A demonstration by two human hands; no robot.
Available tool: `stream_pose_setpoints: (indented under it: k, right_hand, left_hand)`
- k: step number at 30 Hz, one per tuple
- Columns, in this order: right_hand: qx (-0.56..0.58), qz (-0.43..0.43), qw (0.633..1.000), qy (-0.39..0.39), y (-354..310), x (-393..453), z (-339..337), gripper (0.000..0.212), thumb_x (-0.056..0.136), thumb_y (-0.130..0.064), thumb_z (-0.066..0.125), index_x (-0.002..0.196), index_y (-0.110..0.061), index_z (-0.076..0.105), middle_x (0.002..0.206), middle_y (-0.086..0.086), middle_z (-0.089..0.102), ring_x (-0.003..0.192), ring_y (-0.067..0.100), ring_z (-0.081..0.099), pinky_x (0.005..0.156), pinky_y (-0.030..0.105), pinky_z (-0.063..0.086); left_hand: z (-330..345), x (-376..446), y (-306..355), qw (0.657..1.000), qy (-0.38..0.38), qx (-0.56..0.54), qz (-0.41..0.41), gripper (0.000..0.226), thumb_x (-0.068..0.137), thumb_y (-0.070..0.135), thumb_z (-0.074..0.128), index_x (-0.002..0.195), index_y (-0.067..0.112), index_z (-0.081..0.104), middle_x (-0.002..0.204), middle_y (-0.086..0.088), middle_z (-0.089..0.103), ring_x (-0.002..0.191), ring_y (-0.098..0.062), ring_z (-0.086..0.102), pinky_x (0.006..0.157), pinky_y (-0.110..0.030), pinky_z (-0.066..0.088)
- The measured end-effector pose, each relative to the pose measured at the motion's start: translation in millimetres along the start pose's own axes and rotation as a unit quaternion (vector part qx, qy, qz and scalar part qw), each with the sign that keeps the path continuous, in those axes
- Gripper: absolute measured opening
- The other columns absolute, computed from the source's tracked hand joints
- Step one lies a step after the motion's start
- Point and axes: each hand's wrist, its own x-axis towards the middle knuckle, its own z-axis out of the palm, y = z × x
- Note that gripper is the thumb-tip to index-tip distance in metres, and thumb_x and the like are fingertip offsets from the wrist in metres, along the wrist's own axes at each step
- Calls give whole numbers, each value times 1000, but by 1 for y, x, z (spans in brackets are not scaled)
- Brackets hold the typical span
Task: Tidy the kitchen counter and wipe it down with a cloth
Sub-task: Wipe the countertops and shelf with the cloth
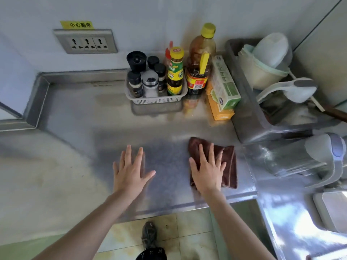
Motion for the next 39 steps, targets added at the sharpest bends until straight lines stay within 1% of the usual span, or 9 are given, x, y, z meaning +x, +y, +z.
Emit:
stream_pose_setpoints:
  k: [4,12,16,18,21,25,30,36,39]
  right_hand:
    - [-65,-152,986,-19,-24,-40,23,58,90,-62,25,144,-41,18,156,-7,4,145,34,6,114,51,7]
    - [24,55,997,47,-26,78,-10,55,97,-47,28,147,-30,14,159,0,4,145,32,0,116,49,5]
    - [-7,-106,994,40,-46,35,14,56,92,-49,26,141,-25,37,153,4,30,139,40,25,109,54,28]
    - [-28,-153,988,16,-40,32,9,55,93,-51,23,141,-27,35,153,2,30,140,37,25,111,51,28]
    - [-15,-95,995,18,-36,84,-9,52,98,-42,29,147,-28,20,158,0,12,145,33,7,117,42,11]
    - [27,-20,997,64,-60,130,-14,51,99,-33,32,147,-19,22,157,7,14,144,35,9,117,44,11]
    - [-8,-196,979,53,-54,61,6,47,93,-38,34,135,-21,47,145,7,43,134,36,38,106,47,38]
    - [-4,-41,998,53,-60,151,-20,52,99,-34,31,147,-21,18,158,6,11,144,36,8,117,44,12]
    - [-4,-81,995,56,-68,132,-10,51,98,-35,32,147,-24,22,158,4,13,144,35,9,116,49,10]
  left_hand:
    - [-15,28,-17,1000,2,16,19,84,78,59,54,145,28,13,158,-8,-2,145,-28,4,115,-51,13]
    - [-22,87,-2,996,-18,45,72,91,74,66,53,145,31,9,158,-6,-5,145,-29,1,114,-49,13]
    - [-17,90,0,993,-57,71,77,87,77,66,47,145,32,5,158,-3,-10,145,-27,-4,113,-48,15]
    - [-16,90,-1,992,-57,80,76,87,77,67,45,145,32,4,158,-3,-10,145,-27,-4,113,-46,16]
    - [-15,91,-1,992,-51,91,75,88,76,70,43,145,33,4,158,-3,-7,145,-27,-2,114,-46,17]
    - [-14,92,-1,992,-58,82,70,88,76,69,45,145,34,3,158,-2,-8,145,-27,-3,115,-46,16]
    - [-18,92,2,992,-71,84,68,88,77,68,44,145,32,2,157,-2,-10,145,-28,-5,115,-46,14]
    - [-14,94,0,991,-78,86,63,89,77,68,43,145,33,-2,157,-2,-13,145,-27,-7,116,-47,13]
    - [-14,94,-1,990,-83,93,65,88,77,68,43,144,34,-3,157,-2,-14,145,-28,-8,115,-46,14]
